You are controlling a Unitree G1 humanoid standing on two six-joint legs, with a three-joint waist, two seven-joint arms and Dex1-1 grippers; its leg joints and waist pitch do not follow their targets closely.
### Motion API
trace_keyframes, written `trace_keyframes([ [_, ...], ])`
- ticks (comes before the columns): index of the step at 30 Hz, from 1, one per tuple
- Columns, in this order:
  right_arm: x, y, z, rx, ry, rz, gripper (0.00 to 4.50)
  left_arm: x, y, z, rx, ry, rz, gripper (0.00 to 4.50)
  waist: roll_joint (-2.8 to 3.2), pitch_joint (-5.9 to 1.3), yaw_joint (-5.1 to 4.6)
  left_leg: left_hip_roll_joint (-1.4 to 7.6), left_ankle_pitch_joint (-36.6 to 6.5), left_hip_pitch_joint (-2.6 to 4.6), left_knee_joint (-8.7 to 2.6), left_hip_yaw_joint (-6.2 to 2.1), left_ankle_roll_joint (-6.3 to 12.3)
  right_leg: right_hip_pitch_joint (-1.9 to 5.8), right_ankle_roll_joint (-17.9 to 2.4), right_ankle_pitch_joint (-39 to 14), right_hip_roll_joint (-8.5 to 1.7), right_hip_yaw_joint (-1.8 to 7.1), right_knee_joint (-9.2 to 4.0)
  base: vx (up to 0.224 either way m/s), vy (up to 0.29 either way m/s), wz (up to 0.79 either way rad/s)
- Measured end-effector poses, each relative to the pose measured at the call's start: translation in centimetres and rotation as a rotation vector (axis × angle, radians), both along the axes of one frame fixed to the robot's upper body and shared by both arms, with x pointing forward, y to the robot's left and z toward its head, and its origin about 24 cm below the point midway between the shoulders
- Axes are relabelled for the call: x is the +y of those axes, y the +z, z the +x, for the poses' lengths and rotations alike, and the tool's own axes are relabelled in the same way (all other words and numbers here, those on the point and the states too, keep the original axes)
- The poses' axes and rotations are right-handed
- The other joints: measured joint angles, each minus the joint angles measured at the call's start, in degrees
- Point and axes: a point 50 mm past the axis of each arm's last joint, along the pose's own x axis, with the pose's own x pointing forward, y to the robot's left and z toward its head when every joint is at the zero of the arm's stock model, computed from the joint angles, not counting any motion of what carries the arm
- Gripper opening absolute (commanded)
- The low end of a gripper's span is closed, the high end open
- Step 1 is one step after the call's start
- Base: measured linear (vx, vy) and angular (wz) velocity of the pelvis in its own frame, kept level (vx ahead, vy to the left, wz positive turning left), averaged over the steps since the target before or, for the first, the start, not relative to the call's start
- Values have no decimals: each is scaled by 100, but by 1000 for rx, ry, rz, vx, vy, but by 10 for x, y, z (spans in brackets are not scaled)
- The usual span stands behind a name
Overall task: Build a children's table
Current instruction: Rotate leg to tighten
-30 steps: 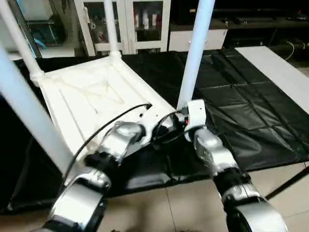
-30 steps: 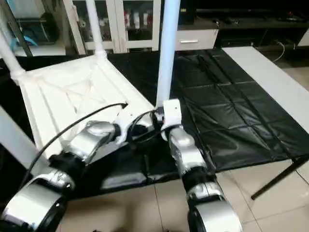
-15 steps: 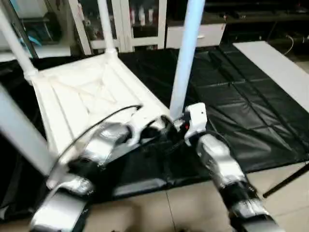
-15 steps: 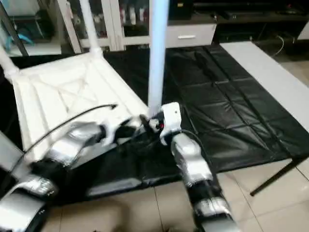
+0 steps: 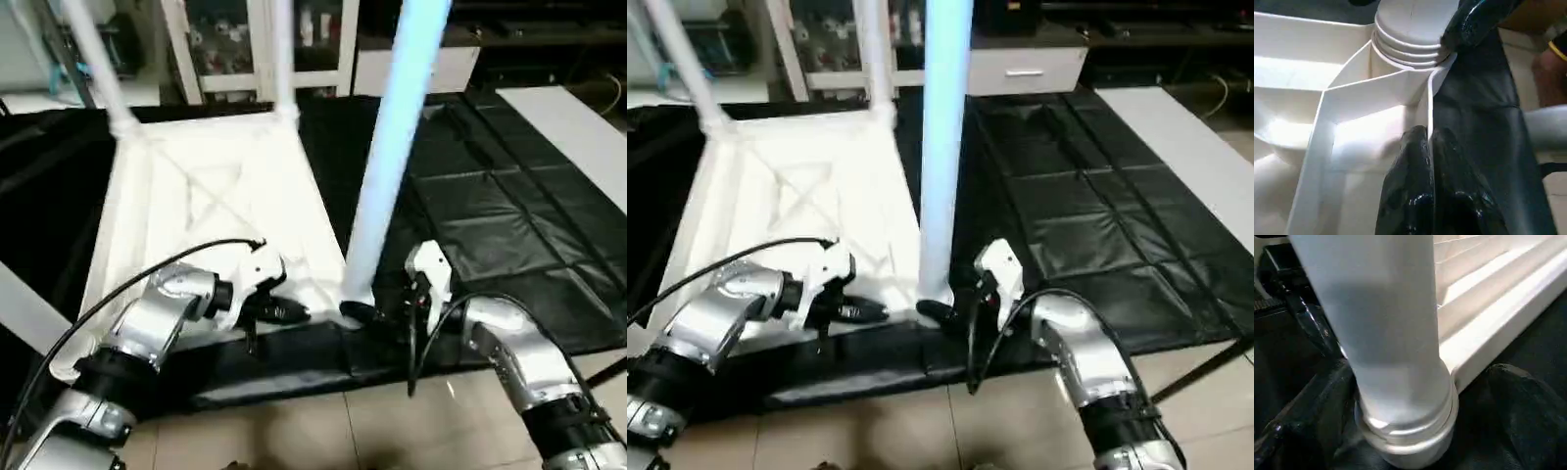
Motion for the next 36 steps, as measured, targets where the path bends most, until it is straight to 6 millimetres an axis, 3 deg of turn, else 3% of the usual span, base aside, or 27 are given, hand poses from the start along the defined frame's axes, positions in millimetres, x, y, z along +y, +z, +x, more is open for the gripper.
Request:
trace_keyframes([
  [6, -1, 1, -1, 11, 46, -15, 448, 0, 1, -1, 8, -18, 5, 0, -5, 0, 48, -1, 0, -2, 8, 1, 0, 5, -1, 0, -2, 3, 0, 0, 0, 0],
  [18, 0, 2, 1, 21, 104, -22, 341, 1, 2, 1, 11, -15, 11, 0, -3, -1, 53, 3, 0, -4, 35, -4, 0, 6, -1, 1, -2, 1, 29, 0, 0, 0],
  [22, 1, 2, 1, 21, 114, -22, 326, 1, 1, 1, 11, -13, 11, 0, -3, -1, 49, 4, 0, -3, 41, -5, 0, 6, -1, 1, -2, 1, 37, 0, 0, 0],
  [23, 0, 2, 1, 24, 124, -23, 298, 1, 1, 1, 13, -13, 11, 0, -2, -2, 51, 3, -1, -3, 45, -5, 0, 6, -2, 1, -2, 2, 38, 0, 0, 0],
  [27, -2, 3, 1, 27, 142, -28, 269, -1, 1, 2, 17, -15, 8, 0, -4, -2, 62, 3, -1, -4, 52, -6, 1, 7, -2, 1, -3, 1, 44, 0, 0, 0],
  [36, -1, 0, 0, 39, 147, -24, 257, 1, -1, -1, 22, -10, 6, 0, -7, -3, 53, 10, -1, 1, 83, -8, 0, 7, -1, 0, -3, 3, 82, 0, 0, 0],
])
